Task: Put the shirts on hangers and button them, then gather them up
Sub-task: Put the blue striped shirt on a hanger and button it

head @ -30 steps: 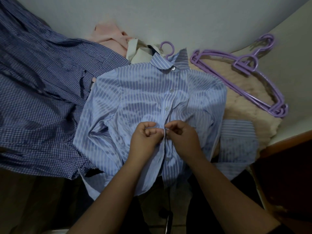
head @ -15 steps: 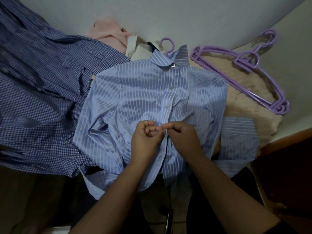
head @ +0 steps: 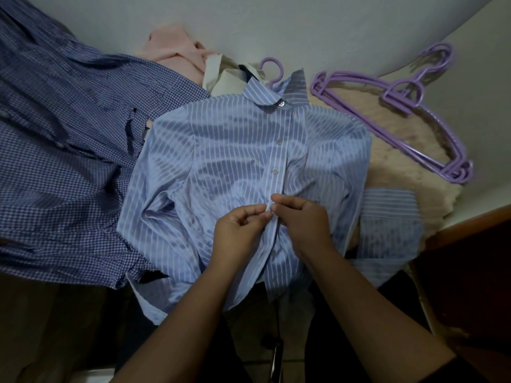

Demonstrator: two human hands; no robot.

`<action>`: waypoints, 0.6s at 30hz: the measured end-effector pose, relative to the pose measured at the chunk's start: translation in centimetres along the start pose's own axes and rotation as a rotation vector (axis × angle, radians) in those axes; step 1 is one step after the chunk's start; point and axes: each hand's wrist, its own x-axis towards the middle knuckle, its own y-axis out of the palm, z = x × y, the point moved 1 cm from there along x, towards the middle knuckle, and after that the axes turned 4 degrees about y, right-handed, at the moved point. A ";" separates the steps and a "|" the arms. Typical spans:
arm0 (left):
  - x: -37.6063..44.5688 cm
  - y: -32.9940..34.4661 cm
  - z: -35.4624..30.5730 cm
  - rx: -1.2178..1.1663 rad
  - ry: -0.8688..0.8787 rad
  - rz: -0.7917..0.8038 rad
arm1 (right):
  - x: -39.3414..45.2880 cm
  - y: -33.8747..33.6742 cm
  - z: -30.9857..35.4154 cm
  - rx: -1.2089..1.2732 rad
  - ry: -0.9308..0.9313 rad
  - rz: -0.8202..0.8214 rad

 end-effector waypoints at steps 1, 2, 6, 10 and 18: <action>0.0 0.0 0.0 0.011 0.005 0.004 | 0.1 0.0 0.0 0.000 -0.005 -0.001; 0.1 0.0 0.0 0.026 0.011 0.008 | 0.1 0.1 0.1 0.006 -0.010 0.000; 0.2 -0.2 0.0 0.098 0.043 0.007 | 0.4 0.2 0.2 0.008 -0.018 0.032; 0.6 -0.5 -0.4 0.022 -0.024 0.035 | 0.6 0.4 0.4 0.000 -0.020 0.164; 2.1 -1.7 -1.2 0.334 0.017 0.141 | 3.6 -1.2 0.4 -0.186 0.134 0.245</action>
